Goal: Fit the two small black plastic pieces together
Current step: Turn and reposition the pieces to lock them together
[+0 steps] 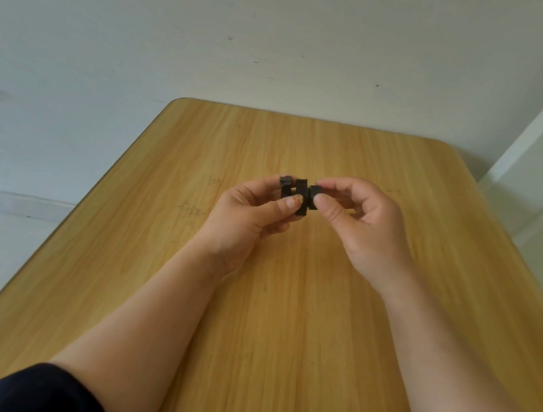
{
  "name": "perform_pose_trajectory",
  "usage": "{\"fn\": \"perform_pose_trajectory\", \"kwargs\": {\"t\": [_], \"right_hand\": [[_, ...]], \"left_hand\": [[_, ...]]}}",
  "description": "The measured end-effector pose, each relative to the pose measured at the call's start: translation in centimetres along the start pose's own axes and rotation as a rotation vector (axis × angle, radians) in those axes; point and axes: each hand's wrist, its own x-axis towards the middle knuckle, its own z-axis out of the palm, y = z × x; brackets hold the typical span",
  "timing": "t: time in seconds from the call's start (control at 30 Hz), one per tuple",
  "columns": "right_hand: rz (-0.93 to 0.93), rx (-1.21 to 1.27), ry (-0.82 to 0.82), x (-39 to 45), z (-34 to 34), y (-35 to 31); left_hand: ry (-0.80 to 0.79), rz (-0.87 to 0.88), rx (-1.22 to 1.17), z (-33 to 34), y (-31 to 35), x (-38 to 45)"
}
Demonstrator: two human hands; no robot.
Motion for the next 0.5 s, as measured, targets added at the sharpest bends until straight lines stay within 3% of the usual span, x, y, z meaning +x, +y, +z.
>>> {"fn": "perform_pose_trajectory", "kwargs": {"t": [0.5], "right_hand": [[0.038, 0.055, -0.03, 0.1, -0.39, -0.06]], "left_hand": [[-0.053, 0.071, 0.101, 0.32, 0.12, -0.4]]}}
